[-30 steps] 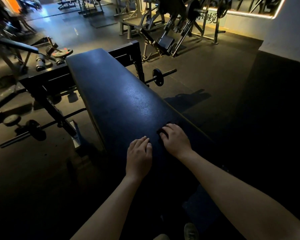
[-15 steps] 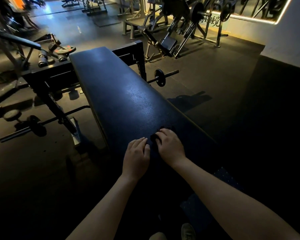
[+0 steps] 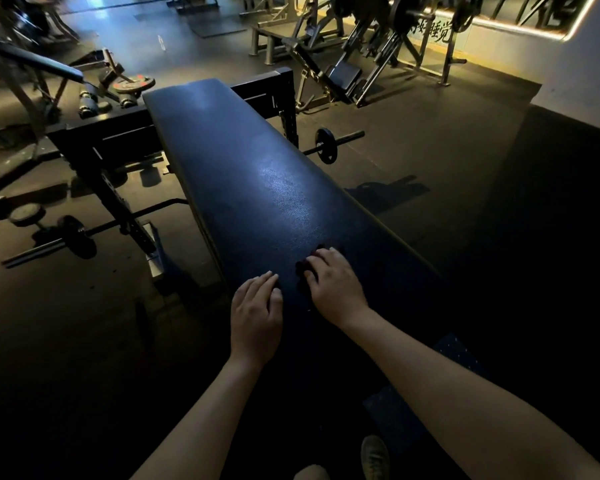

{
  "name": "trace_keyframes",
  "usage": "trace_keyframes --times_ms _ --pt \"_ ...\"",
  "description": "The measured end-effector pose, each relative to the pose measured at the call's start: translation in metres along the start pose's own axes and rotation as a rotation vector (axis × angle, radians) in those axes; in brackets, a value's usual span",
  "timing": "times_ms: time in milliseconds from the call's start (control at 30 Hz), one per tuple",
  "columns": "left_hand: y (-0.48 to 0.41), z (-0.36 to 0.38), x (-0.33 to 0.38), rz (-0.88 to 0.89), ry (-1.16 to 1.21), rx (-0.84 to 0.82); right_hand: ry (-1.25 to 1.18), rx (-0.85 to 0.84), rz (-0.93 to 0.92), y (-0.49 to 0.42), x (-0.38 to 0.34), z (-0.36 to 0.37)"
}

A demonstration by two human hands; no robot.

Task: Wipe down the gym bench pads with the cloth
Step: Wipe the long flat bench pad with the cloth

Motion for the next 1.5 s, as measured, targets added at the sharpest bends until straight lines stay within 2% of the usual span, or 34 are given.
trace_keyframes --times_ms 133,200,300,367,400,600,800,867,933,1033,1133,1333,1467,1500 --pt "0.002 -0.002 -0.003 -0.044 0.090 0.028 -0.036 -0.076 -0.197 0.024 -0.038 0.020" --pt "0.001 -0.003 -0.006 -0.049 0.108 0.044 -0.028 -0.081 -0.236 0.018 -0.038 0.015" --pt "0.000 -0.004 -0.006 -0.052 0.123 0.053 0.004 0.064 -0.045 -0.013 -0.005 -0.006" --pt "0.001 -0.004 -0.006 -0.058 0.134 0.064 0.068 0.044 0.103 -0.022 0.015 -0.009" --pt "0.001 -0.004 -0.006 -0.064 0.140 0.070 0.100 0.013 0.117 -0.021 0.016 -0.007" --pt "0.010 -0.009 -0.015 -0.078 0.213 0.089 -0.024 -0.010 -0.052 0.004 -0.031 0.010" --pt "0.031 -0.009 -0.031 -0.117 0.340 0.092 -0.128 -0.130 -0.241 0.035 -0.069 0.027" --pt "0.033 -0.009 -0.034 -0.103 0.344 0.076 -0.110 -0.063 -0.195 0.025 -0.055 0.018" --pt "0.033 -0.010 -0.035 -0.097 0.339 0.049 -0.051 0.024 -0.068 0.016 -0.036 0.008" --pt "0.034 -0.010 -0.036 -0.099 0.356 0.016 -0.011 -0.041 -0.012 0.021 -0.043 0.017" --pt "0.039 -0.013 -0.039 -0.088 0.415 -0.018 -0.082 -0.056 -0.045 0.034 -0.064 0.029" --pt "0.044 -0.034 -0.043 -0.121 0.721 -0.027 -0.184 -0.118 -0.080 0.047 -0.103 0.047" --pt "0.032 -0.046 -0.043 -0.116 0.904 0.001 -0.576 -0.198 -0.113 0.058 -0.126 0.048" --pt "0.029 -0.042 -0.046 -0.125 0.929 -0.007 -0.596 -0.177 -0.139 0.061 -0.125 0.045"
Point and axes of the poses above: each hand's wrist, its own y-axis away from the middle knuckle, its own z-axis out of the palm, x = y × z, the point moved 6 cm from there along -y, towards the middle knuckle, and after that the axes turned 1 degree about y, right-handed, at the moved point
